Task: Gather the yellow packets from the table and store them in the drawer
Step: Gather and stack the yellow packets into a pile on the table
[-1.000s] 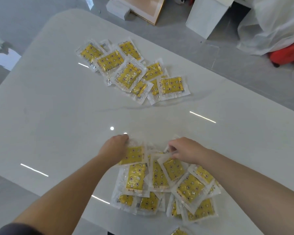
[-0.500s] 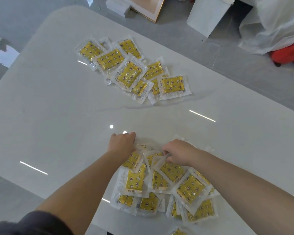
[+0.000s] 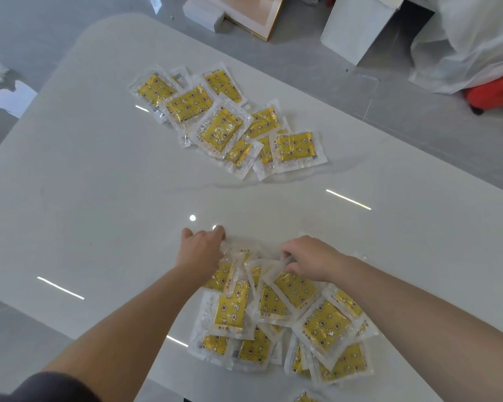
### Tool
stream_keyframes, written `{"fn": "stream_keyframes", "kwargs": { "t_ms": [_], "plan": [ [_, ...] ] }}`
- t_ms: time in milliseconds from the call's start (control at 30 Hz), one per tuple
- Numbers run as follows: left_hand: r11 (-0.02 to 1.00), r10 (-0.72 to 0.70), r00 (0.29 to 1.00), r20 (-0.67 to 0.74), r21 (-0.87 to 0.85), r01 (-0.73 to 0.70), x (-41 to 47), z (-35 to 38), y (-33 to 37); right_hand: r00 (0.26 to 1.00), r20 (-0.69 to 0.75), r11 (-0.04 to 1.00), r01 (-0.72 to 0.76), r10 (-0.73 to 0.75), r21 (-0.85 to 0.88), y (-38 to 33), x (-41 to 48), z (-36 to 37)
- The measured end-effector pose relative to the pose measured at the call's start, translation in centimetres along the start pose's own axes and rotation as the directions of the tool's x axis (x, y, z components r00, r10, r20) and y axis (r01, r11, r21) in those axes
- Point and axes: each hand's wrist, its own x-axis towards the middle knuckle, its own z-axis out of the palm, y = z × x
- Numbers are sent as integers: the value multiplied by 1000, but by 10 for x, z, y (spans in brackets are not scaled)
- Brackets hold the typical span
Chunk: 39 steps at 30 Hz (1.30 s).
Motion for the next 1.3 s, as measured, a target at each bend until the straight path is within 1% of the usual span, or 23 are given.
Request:
{"fn": "stream_keyframes", "kwargs": {
  "t_ms": [133, 233, 333, 433, 500, 567, 633, 700, 800, 933, 1000, 1033, 1100, 1167, 1233, 1300],
  "plan": [
    [998, -19, 1000, -21, -62, 18, 5, -14, -2, 999, -37, 996, -3, 6, 90, 1, 0, -6],
    [996, -18, 1000, 3, -82, 18, 10, -34, -7, 997, -73, 985, -12, 25, 173, 2, -2, -17],
    [999, 21, 997, 76, -29, -19, 16, -46, -11, 992, -110, 971, -29, 56, 235, 8, -3, -28],
    [993, 114, 986, 123, -10, -114, 15, -40, 0, 985, -149, 969, -46, 84, 243, 13, -1, -31],
    [984, 172, 977, 123, 34, -177, 9, -26, 16, 983, -155, 966, -57, 99, 253, 17, 0, -27],
    [965, 210, 974, 87, 145, -221, 5, -12, 31, 985, -140, 963, -64, 104, 263, 21, 0, -22],
    [951, 212, 976, 49, 221, -218, 3, -6, 38, 987, -125, 962, -65, 101, 266, 24, 1, -17],
    [957, 177, 983, 48, 223, -183, 5, -8, 38, 987, -125, 958, -65, 103, 278, 26, 2, -13],
    [961, 169, 983, 78, 208, -181, 10, -10, 33, 985, -134, 957, -66, 108, 283, 29, 4, -11],
    [965, 202, 967, 155, 137, -224, 17, -20, 27, 984, -140, 948, -65, 113, 310, 33, 2, -13],
    [955, 237, 950, 204, 131, -267, 24, -35, 17, 979, -155, 942, -77, 134, 328, 36, 1, -17],
    [961, 227, 945, 235, 100, -256, 28, -45, 10, 976, -161, 935, -87, 150, 343, 38, 0, -20],
    [985, 170, 946, 275, -45, -164, 34, -72, -3, 970, -163, 911, -103, 181, 399, 39, -2, -28],
    [977, 110, 960, 259, -207, -56, 38, -98, -11, 963, -180, 884, -98, 200, 457, 40, -3, -37],
    [940, 28, 979, 202, -338, 43, 44, -114, -10, 953, -215, 857, -75, 211, 510, 39, -1, -46],
    [889, -38, 993, 114, -449, 86, 52, -120, -4, 937, -263, 817, -39, 230, 576, 40, 1, -57]
  ]
}}
